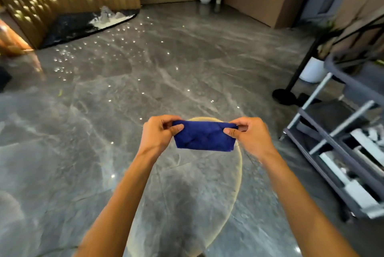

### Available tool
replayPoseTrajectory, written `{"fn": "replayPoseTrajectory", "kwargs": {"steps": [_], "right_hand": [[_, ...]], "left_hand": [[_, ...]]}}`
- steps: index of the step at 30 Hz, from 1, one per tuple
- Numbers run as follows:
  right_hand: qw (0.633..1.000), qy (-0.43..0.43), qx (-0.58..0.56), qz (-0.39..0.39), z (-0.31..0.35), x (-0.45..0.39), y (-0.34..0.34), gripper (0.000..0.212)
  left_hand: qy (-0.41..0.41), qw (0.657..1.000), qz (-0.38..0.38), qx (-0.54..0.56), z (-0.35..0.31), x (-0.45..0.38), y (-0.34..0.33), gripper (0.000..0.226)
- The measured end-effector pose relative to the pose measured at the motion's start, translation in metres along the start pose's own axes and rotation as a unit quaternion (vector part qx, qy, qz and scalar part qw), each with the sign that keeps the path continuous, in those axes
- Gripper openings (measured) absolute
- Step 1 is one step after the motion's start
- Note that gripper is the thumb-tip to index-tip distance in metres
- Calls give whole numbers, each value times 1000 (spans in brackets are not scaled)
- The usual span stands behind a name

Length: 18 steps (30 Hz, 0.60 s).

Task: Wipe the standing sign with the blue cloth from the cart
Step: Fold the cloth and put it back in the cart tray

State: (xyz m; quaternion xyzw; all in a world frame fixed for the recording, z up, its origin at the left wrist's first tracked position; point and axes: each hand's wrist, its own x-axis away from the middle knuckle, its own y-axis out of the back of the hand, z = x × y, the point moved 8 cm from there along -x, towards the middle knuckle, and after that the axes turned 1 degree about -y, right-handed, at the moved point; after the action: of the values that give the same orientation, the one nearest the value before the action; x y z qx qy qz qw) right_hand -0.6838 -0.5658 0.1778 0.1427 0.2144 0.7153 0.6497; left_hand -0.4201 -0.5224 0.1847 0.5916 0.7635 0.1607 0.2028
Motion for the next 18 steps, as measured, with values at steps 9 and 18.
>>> {"fn": "replayPoseTrajectory", "kwargs": {"steps": [9,18], "right_hand": [[990,-77,18,-115,-63,-5,115,18],[964,-142,21,-225,-109,-28,208,19]], "left_hand": [[-65,992,110,13,-73,-60,-126,20],[-139,966,209,56,-134,-136,-243,22]]}}
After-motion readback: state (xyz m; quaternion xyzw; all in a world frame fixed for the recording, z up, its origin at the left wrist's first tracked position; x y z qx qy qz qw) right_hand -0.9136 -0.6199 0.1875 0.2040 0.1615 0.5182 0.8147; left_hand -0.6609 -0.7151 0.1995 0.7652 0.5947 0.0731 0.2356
